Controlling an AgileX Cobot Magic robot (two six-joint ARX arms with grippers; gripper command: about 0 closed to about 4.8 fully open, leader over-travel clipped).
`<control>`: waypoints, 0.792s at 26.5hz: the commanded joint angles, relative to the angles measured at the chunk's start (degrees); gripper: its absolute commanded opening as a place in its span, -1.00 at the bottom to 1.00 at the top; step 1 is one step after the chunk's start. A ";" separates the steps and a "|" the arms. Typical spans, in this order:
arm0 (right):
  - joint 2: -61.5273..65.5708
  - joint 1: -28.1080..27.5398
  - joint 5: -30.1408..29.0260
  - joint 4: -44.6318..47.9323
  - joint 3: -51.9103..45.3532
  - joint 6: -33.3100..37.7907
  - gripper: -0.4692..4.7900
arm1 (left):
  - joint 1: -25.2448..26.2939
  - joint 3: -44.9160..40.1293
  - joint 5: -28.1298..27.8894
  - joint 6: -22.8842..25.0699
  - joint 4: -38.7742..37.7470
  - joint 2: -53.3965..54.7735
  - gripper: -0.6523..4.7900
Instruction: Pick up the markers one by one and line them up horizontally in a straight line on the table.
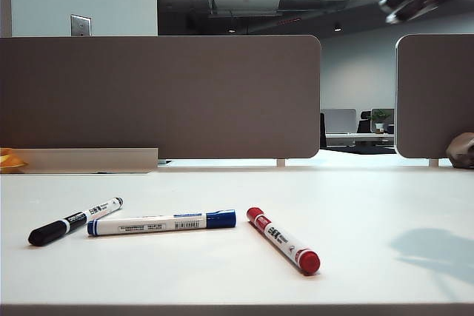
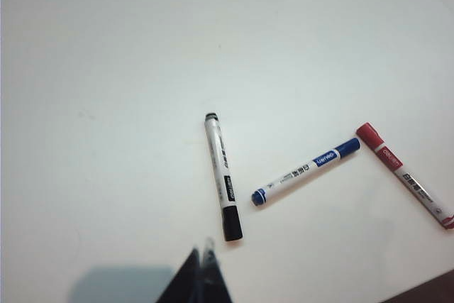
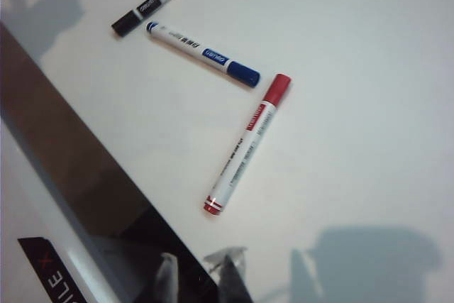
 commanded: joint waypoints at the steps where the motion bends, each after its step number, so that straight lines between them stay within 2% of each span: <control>1: 4.31 0.79 -0.52 -0.02 2.23 -2.56 -0.50 | 0.07 0.63 0.66 -0.33 0.11 4.22 -0.78; 4: 8.74 2.03 -0.13 0.17 3.91 -3.50 -0.50 | 0.07 0.61 2.21 0.15 -0.02 8.24 -0.74; 7: 12.92 2.99 0.00 0.22 4.76 -3.98 -0.49 | 0.07 0.61 2.38 0.15 -0.07 11.61 -0.55; 9: 15.23 3.74 0.42 0.24 4.96 -4.33 -0.49 | 0.07 0.61 2.36 0.17 0.04 13.55 -0.53; 13: 20.96 5.25 2.16 0.28 4.96 -4.61 -0.35 | 0.07 0.59 2.38 0.15 -0.20 17.16 -0.53; 15: 24.00 5.35 2.45 2.03 4.94 -4.61 -0.16 | 0.04 0.59 2.32 0.13 -0.22 18.75 -0.53; 16: 25.90 5.35 2.45 4.04 4.96 -4.61 -0.07 | 0.04 0.59 1.88 0.15 -0.24 19.43 -0.46; 20: 29.27 5.57 2.43 7.52 5.01 -4.50 -0.01 | 0.07 0.57 1.22 0.48 0.28 19.85 -0.38; 21: 30.84 5.73 2.49 8.15 5.51 -4.07 -0.01 | 0.07 0.57 0.07 2.58 1.29 19.89 -0.28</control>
